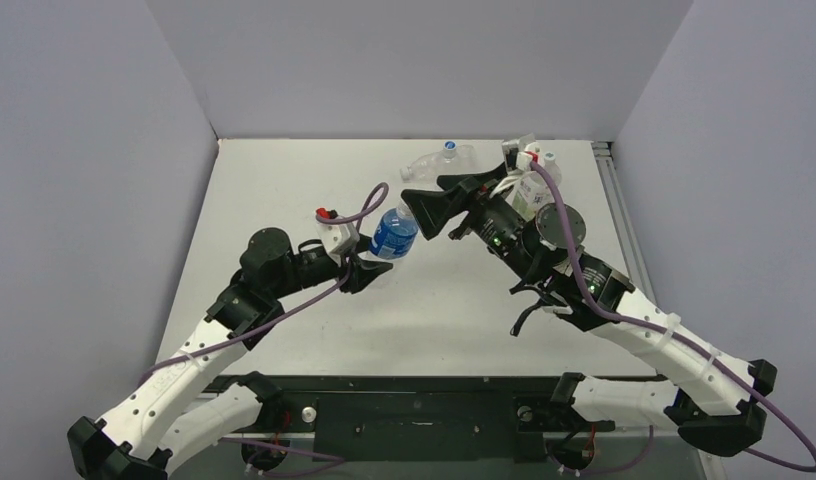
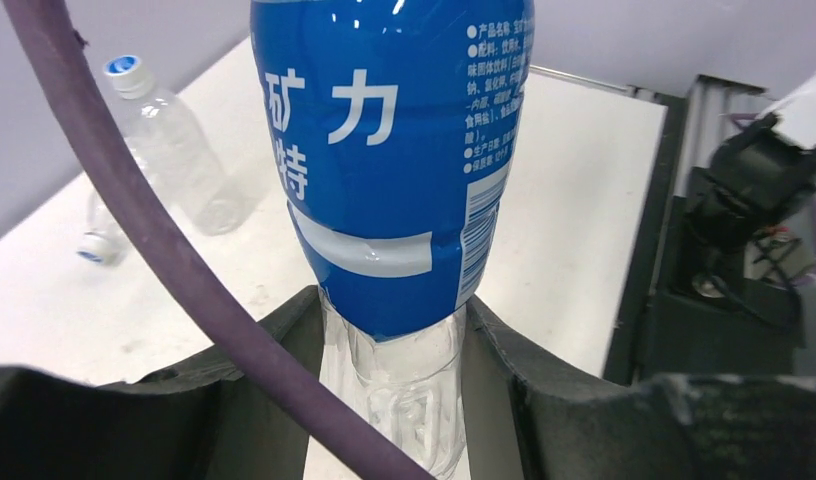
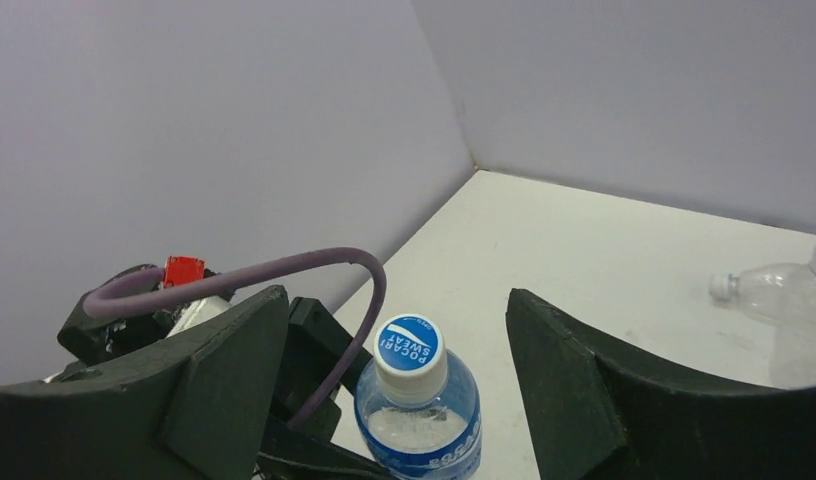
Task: Unscrew the bottle caps
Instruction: Unscrew the bottle cap from the plastic bottle.
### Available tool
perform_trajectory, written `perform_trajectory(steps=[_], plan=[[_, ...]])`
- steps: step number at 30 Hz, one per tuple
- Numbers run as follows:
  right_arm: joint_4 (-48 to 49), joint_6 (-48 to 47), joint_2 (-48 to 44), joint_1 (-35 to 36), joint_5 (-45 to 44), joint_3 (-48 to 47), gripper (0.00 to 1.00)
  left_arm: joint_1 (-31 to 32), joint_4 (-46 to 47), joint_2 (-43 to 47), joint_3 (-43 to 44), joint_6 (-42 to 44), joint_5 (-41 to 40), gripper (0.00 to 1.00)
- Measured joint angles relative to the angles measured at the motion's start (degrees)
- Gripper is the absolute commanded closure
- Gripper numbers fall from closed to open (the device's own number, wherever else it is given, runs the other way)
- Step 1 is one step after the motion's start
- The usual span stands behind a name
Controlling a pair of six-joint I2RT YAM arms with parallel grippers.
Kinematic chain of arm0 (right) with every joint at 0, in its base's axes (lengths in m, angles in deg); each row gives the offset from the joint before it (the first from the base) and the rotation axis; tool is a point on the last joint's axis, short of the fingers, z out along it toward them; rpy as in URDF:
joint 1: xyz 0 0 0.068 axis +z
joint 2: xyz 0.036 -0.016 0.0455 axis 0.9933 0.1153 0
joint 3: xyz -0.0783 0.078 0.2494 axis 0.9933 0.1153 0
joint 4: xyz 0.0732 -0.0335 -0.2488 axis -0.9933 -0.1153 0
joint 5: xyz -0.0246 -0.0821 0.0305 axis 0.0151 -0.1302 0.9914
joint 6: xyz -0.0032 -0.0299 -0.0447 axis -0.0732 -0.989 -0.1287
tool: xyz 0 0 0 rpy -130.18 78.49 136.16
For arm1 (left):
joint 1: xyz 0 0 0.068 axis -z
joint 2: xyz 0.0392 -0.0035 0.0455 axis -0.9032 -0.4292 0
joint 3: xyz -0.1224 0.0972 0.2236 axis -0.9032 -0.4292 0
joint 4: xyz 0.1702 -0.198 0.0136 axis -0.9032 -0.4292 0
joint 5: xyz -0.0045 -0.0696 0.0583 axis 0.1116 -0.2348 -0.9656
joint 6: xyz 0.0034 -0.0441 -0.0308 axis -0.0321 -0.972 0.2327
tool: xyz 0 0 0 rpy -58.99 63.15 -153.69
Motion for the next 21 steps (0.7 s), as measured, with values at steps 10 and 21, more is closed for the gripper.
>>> perform_trajectory(steps=[10, 21], plan=[[-12.9, -1.6, 8.7, 8.7, -23.5, -13.9, 0.32, 0.0, 4.5, -0.4, -1.2, 6.9, -9.9, 1.00], [-15.4, -1.0, 13.4, 9.2, -27.0, -14.1, 0.44, 0.0, 6.2, 0.1, -1.5, 7.0, -11.1, 1.00]])
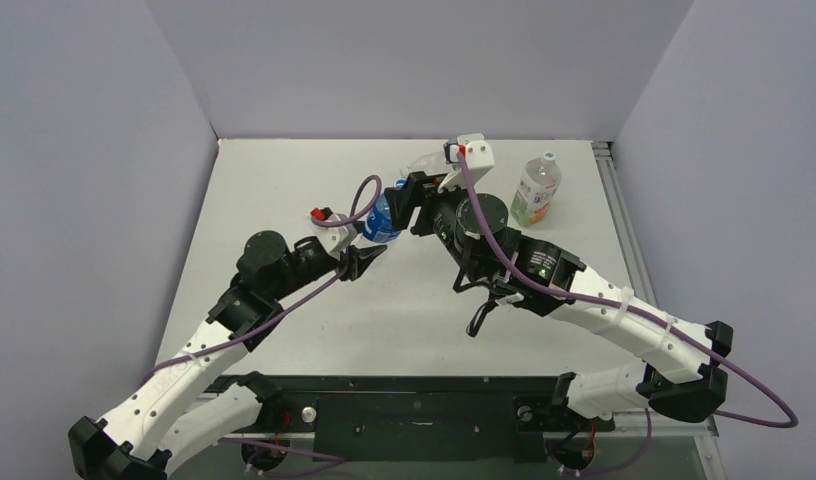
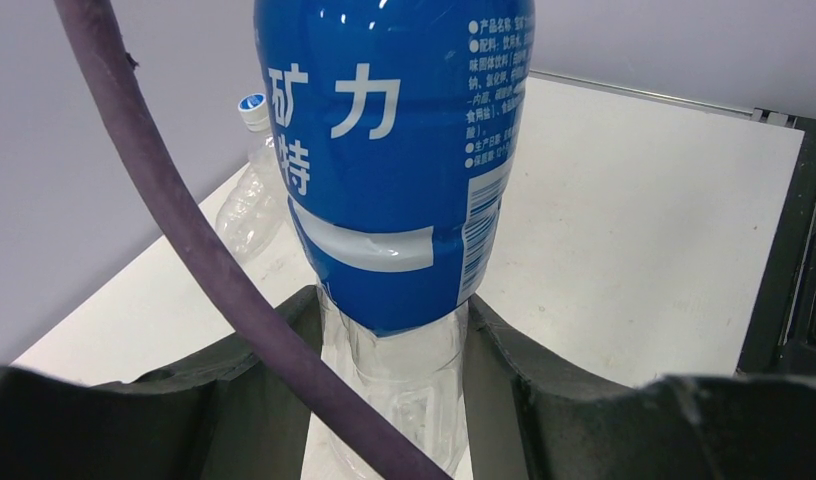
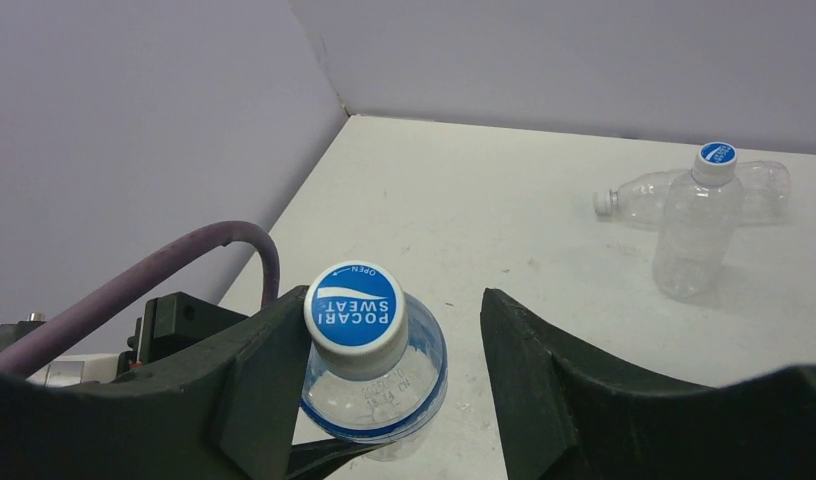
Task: Unscrew the bottle caps
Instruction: Unscrew the bottle cap from the plastic bottle.
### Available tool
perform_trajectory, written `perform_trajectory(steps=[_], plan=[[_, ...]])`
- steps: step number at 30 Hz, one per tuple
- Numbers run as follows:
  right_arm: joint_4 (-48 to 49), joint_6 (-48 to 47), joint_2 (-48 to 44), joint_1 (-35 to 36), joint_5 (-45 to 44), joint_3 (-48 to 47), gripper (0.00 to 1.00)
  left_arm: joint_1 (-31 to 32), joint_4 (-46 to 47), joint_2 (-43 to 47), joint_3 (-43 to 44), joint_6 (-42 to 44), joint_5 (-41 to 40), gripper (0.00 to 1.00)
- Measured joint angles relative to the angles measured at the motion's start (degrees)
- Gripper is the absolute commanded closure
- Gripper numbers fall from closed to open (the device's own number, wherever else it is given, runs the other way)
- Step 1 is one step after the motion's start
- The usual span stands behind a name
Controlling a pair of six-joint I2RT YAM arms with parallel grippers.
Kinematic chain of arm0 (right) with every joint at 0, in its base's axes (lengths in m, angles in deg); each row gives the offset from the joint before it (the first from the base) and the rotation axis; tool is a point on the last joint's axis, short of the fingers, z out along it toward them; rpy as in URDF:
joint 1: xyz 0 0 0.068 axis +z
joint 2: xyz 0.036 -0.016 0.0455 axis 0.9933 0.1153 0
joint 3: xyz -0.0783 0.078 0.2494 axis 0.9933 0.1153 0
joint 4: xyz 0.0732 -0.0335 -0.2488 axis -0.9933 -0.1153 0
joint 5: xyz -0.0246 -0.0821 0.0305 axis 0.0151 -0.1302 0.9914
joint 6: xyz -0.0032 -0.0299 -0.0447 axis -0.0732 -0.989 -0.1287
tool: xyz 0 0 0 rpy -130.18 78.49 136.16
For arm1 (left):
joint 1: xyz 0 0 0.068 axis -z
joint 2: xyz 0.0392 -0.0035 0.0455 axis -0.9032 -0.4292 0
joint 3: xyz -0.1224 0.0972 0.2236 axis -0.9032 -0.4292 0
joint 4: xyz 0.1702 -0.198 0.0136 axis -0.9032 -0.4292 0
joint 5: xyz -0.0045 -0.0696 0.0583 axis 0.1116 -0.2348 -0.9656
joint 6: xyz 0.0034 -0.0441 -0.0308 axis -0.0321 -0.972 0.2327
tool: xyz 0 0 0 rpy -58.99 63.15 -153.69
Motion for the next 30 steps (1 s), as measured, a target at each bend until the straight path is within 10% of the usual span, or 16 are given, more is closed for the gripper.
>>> perform_trajectory(steps=[22, 30], plan=[[1.4, 0.5, 0.1, 0.3, 1.3, 0.0, 0.96, 0.1, 0.7, 0.2, -1.6, -0.1, -1.7, 1.00], [4.0, -1.6, -2.2, -2.3, 7.0, 3.4, 1.00, 0.2, 0.0, 0.2, -1.6, -1.7, -1.3, 1.00]])
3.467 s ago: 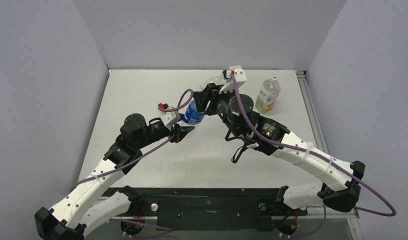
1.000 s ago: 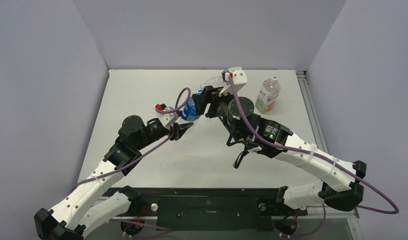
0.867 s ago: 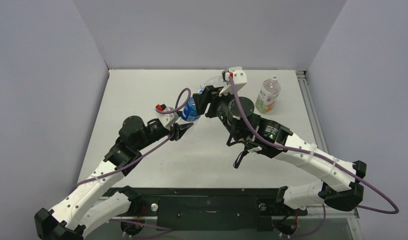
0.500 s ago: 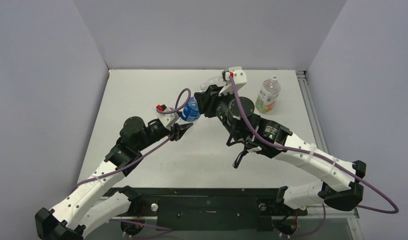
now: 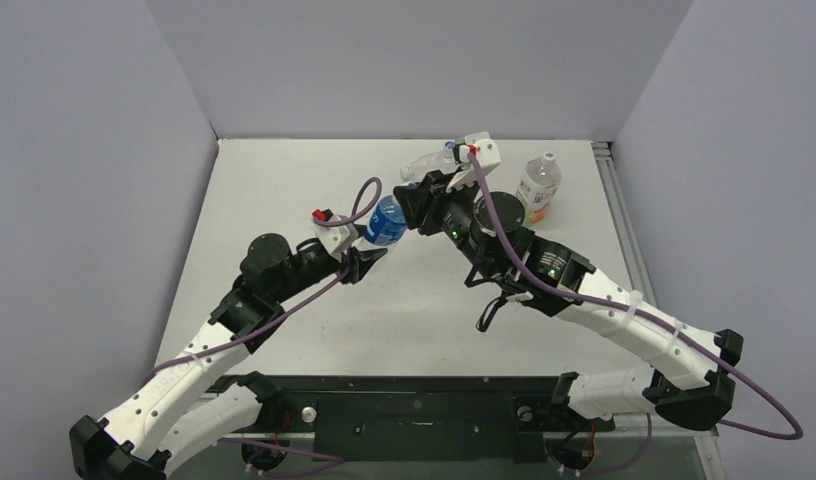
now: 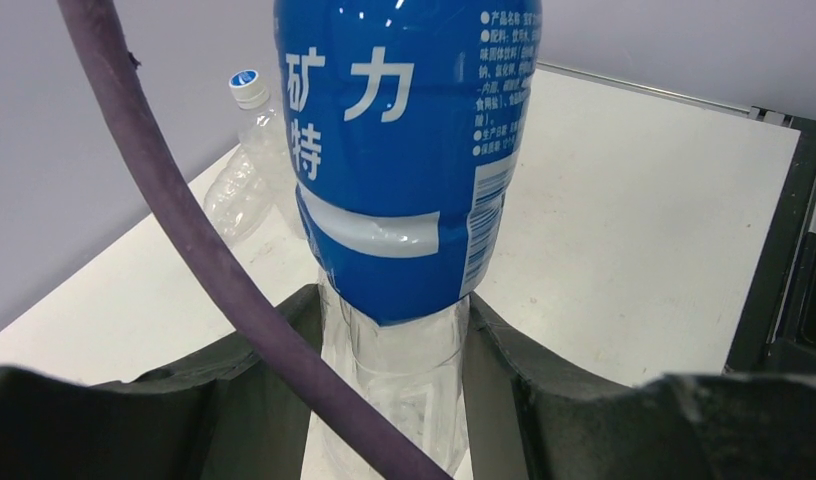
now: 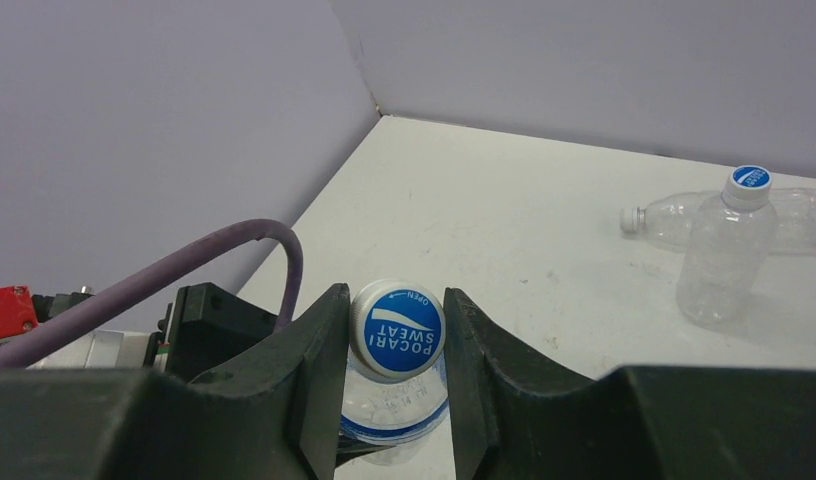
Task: Unscrew the bottle caps
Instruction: Unscrew the bottle cap from the plastic bottle, then place the bottle cap at the center of the board.
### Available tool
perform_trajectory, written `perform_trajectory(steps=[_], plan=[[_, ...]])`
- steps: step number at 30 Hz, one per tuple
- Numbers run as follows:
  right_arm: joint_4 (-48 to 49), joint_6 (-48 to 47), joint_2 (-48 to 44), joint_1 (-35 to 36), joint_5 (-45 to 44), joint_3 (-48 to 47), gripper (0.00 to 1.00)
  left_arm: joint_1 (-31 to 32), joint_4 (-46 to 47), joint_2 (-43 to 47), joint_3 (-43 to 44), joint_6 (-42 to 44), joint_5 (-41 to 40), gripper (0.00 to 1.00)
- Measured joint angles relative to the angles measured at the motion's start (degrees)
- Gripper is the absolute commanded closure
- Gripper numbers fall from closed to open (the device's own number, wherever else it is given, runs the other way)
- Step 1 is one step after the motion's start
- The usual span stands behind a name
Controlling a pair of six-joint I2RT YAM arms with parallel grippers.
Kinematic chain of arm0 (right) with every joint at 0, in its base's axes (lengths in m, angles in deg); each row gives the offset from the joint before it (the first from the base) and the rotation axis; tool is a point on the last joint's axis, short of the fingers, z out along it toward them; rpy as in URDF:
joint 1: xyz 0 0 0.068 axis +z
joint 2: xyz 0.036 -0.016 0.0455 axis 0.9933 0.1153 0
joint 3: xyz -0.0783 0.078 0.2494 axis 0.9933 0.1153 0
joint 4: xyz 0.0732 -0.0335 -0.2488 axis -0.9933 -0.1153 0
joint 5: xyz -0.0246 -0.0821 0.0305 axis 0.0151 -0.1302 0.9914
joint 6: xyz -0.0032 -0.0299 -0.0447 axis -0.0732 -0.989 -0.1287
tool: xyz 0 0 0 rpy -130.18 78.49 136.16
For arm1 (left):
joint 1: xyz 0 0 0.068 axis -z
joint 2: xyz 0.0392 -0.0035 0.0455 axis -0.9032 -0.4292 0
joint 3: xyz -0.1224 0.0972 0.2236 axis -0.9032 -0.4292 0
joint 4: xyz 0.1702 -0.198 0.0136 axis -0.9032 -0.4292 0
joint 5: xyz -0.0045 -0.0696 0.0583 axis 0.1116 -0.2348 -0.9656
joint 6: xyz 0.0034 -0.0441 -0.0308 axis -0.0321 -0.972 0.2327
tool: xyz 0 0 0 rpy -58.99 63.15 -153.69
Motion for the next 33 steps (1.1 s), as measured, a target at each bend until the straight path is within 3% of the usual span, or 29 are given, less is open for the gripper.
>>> perform_trajectory(steps=[12, 20, 26, 33], plan=[[0.1, -1.0, -11.0, -9.6, 7.4, 2.8, 1.00, -0.4, -4.0, 1.6, -1.7, -3.5, 1.8, 1.00], [-2.9, -0.6, -9.7, -12.6, 7.0, 3.6, 1.00, -0.5, -5.9, 2.5, -1.9, -4.8, 3.0, 1.00], [-4.0, 2.1, -5.4, -17.8, 2.7, 21.8, 1.00, -0.8, -5.1, 5.5, -2.4, -6.8, 4.6, 1.00], [-2.4, 7.2, 1.0, -17.9, -1.4, 38.4, 1.00, -0.8, -4.7, 8.1, -3.8, -6.2, 6.1, 1.00]])
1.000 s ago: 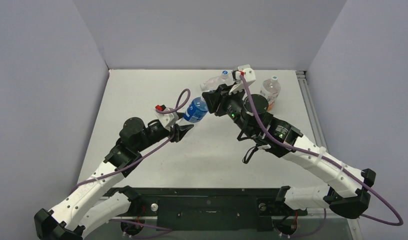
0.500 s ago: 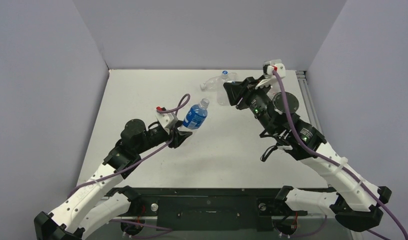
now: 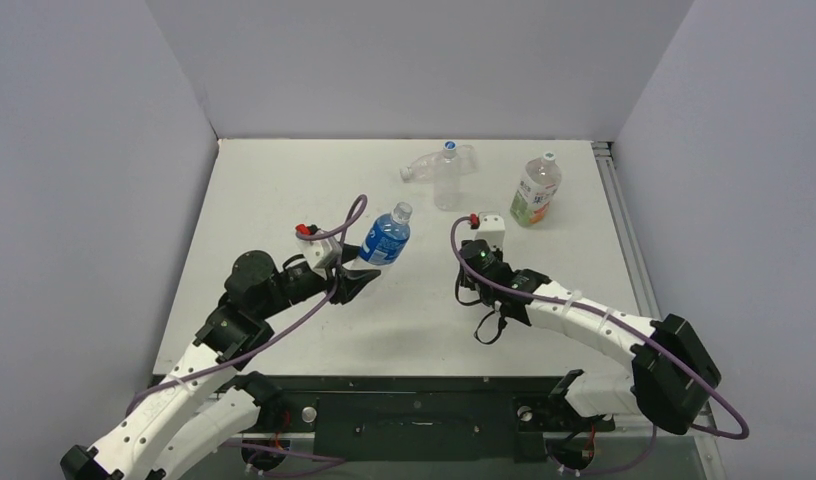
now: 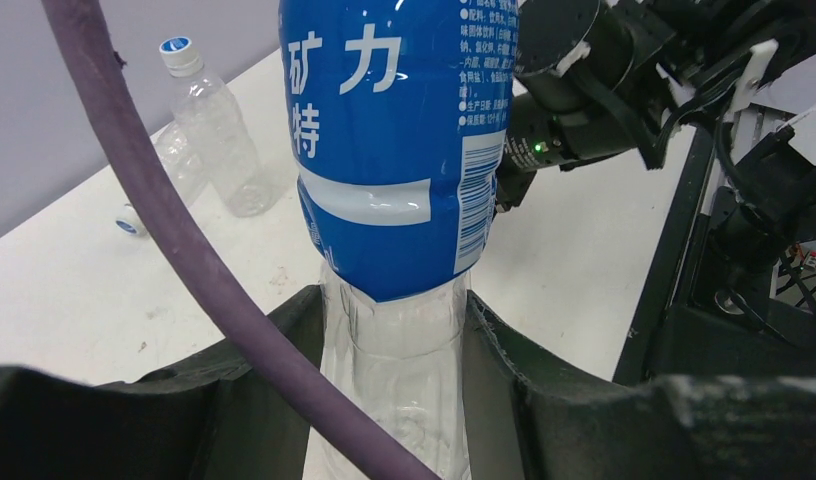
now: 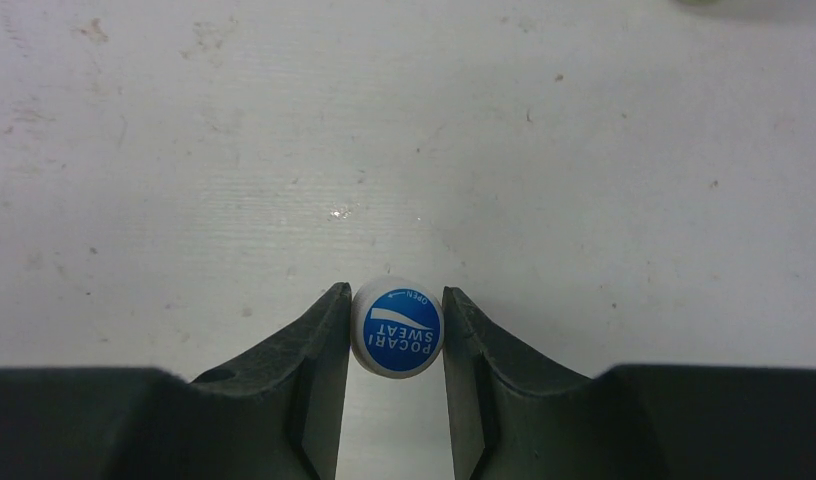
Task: Unscrew the bottle caps
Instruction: Place the bottle cap at the center of the board.
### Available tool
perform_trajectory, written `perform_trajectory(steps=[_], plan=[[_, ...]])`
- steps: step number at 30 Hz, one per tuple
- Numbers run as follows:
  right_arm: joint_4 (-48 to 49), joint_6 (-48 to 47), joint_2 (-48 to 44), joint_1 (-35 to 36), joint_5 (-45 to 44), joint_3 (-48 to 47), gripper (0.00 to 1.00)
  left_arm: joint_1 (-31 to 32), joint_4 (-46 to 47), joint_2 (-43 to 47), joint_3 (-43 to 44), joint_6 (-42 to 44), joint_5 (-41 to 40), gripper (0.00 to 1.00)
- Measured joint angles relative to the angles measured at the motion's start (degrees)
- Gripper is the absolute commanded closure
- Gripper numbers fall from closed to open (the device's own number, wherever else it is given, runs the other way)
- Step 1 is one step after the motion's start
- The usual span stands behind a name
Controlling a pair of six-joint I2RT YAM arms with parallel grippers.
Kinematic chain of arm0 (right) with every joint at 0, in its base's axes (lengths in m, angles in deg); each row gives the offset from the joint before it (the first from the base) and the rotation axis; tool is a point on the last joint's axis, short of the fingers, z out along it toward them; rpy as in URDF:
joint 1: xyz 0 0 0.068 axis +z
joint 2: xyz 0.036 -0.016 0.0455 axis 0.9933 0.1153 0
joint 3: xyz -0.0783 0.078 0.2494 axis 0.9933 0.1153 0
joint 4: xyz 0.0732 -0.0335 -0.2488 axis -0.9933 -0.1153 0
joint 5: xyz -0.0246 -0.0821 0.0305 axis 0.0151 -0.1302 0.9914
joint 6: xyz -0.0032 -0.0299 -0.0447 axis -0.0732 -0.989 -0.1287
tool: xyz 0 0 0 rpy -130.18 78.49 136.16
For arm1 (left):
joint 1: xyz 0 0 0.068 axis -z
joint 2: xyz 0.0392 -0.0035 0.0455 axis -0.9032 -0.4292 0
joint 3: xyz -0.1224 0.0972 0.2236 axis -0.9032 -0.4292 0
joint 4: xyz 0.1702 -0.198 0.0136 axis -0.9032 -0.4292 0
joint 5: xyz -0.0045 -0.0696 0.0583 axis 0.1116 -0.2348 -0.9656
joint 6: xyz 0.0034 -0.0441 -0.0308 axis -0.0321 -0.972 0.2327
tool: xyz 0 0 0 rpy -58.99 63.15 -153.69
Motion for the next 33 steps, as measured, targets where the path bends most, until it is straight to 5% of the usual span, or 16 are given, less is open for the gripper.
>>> perform_trajectory(steps=[16, 21, 23, 30, 33], plan=[[18.2, 9.0, 10.9, -0.3, -5.8, 12.1, 1.00, 0.0, 0.0, 3.0, -1.2, 0.1, 1.0, 1.00], [19.7, 9.3, 12.6, -0.5, -5.8, 12.3, 0.62, 0.0, 0.3, 3.0, -1.6, 0.1, 1.0, 1.00], [20.0, 9.4, 12.5, -0.5, -5.8, 12.3, 0.54, 0.0, 0.4, 3.0, -1.9, 0.1, 1.0, 1.00], [15.7, 8.2, 6.0, -0.5, -5.4, 10.5, 0.38, 0.0, 1.3, 3.0, -3.1, -0.9, 0.9, 1.00], [11.3, 5.5, -3.0, -0.5, -4.8, 2.8, 0.35, 0.0, 2.6, 2.6, -3.8, -1.5, 0.9, 1.00]])
